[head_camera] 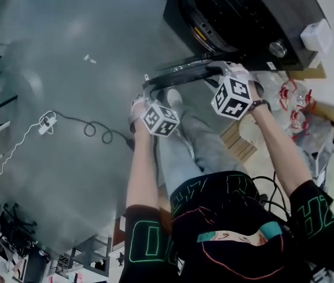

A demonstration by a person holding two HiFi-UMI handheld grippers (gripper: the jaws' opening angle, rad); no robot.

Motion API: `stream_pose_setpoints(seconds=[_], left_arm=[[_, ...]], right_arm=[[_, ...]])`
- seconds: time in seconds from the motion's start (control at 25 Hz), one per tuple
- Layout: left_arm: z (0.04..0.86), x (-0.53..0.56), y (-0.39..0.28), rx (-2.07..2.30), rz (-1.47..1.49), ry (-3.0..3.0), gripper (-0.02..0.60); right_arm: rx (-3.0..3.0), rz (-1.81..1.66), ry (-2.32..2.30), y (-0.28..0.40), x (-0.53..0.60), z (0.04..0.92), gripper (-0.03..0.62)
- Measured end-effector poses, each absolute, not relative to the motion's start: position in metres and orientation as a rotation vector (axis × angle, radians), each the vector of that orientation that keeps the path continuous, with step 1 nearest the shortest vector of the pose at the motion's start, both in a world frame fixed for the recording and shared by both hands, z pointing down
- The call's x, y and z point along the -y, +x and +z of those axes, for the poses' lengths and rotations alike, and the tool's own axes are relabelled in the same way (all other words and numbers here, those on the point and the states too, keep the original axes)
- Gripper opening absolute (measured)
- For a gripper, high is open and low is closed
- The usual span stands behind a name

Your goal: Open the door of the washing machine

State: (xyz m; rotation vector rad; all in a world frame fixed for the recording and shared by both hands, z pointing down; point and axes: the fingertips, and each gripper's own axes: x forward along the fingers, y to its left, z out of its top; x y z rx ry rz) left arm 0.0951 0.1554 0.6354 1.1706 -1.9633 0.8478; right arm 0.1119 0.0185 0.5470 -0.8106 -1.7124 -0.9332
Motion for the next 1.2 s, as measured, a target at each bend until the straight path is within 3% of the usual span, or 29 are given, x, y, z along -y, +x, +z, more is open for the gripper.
stream_pose_setpoints(seconds=[0.8,1.0,1.2], left_arm=[[0.641,-0.141,0.253,2.04,0.582,0.666,0.131],[0.609,-0.154,0.261,2.062,0.447,0.425,0.134],[0.492,-0.19,0.259,2.35,0.25,0.16,0.029]], right_arm=[[1.577,-1.224,-1.169,0.217,-0.008,0.551,0.164],[1.713,-1.111,-1.233,0.216,-0.006,0.54,0.178],[1.981,-0.768,-1.246,0.217,-0.025,0.47,0.173]])
